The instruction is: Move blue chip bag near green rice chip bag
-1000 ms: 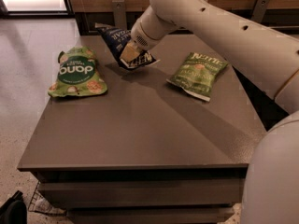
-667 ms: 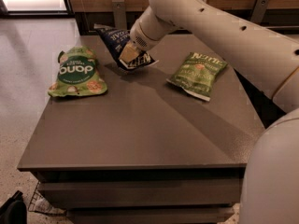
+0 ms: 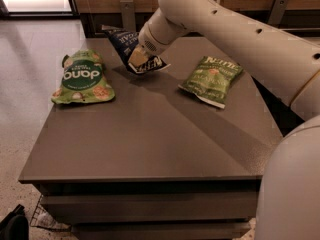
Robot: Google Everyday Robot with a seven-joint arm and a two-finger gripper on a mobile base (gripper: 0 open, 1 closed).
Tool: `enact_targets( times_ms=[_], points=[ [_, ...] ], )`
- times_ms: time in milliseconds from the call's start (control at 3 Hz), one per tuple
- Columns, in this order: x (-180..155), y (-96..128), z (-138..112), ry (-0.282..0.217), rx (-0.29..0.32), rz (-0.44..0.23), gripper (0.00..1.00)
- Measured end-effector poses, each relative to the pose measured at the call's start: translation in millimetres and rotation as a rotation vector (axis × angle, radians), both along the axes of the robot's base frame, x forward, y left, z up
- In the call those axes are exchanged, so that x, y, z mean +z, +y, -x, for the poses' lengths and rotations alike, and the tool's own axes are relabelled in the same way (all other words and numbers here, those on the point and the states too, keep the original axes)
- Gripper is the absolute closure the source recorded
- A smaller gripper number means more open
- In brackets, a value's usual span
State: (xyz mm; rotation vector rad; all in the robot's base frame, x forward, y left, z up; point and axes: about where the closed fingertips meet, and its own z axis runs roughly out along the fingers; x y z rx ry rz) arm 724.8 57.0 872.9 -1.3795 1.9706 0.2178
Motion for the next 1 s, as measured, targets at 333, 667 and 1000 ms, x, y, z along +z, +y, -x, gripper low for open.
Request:
enact_targets(
  times_ms=[333,667,1000],
  points=[
    [-1.6,1.4,0.2,0.002,0.002,0.001,0.10],
    [-3.1,2.7,0.5,0.005,0.004,0.001,0.00],
    [-3.1,2.7,0.5,0.005,0.004,0.001,0.00]
  ],
)
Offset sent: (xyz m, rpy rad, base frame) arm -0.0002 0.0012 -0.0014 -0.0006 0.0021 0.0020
